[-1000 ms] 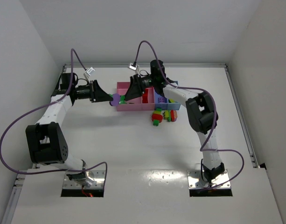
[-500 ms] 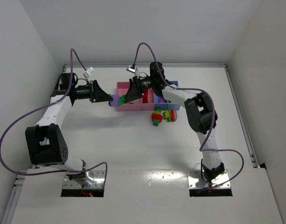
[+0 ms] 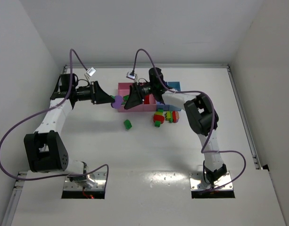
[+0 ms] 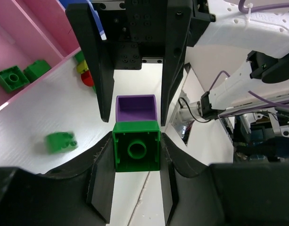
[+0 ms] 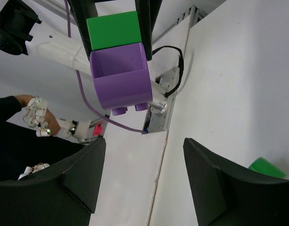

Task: Sort the legos into containers by color

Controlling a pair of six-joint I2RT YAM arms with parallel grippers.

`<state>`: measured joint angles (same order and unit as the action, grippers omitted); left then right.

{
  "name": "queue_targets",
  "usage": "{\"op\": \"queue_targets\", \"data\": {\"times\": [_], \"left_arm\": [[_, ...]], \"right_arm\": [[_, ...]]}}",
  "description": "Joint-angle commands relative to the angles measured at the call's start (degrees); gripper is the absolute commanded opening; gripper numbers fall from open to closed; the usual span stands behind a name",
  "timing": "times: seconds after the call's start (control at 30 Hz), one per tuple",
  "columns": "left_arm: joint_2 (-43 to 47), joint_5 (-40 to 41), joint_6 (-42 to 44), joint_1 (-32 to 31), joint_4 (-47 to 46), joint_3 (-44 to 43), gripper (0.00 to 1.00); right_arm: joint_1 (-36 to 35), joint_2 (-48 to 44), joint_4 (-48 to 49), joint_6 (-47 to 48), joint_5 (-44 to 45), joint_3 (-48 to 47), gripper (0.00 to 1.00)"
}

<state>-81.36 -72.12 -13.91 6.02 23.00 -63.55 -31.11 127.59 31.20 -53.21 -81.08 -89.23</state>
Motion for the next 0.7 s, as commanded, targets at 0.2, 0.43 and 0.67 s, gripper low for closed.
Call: {"op": "queue_targets", "data": {"times": [0.2,0.43,0.67], "left_arm": [[2.9,1.4,0.6,0.3,-1.6,2.1,0.03],[4.1,2.0,1.7,0.3,-1.6,5.8,0.03],[3.6,-0.5,1.7,-1.3,-1.6,5.8,0.03]], "right_arm": [[1.6,-5.2,-4.2,10.2,4.2,3.7,0.67],[1.4,-5.9,-44.7,41.0,10.7,-8.9,0.7],[0.7,-5.4,-29.2,26.7,1.5,-5.8,0.81]]}}
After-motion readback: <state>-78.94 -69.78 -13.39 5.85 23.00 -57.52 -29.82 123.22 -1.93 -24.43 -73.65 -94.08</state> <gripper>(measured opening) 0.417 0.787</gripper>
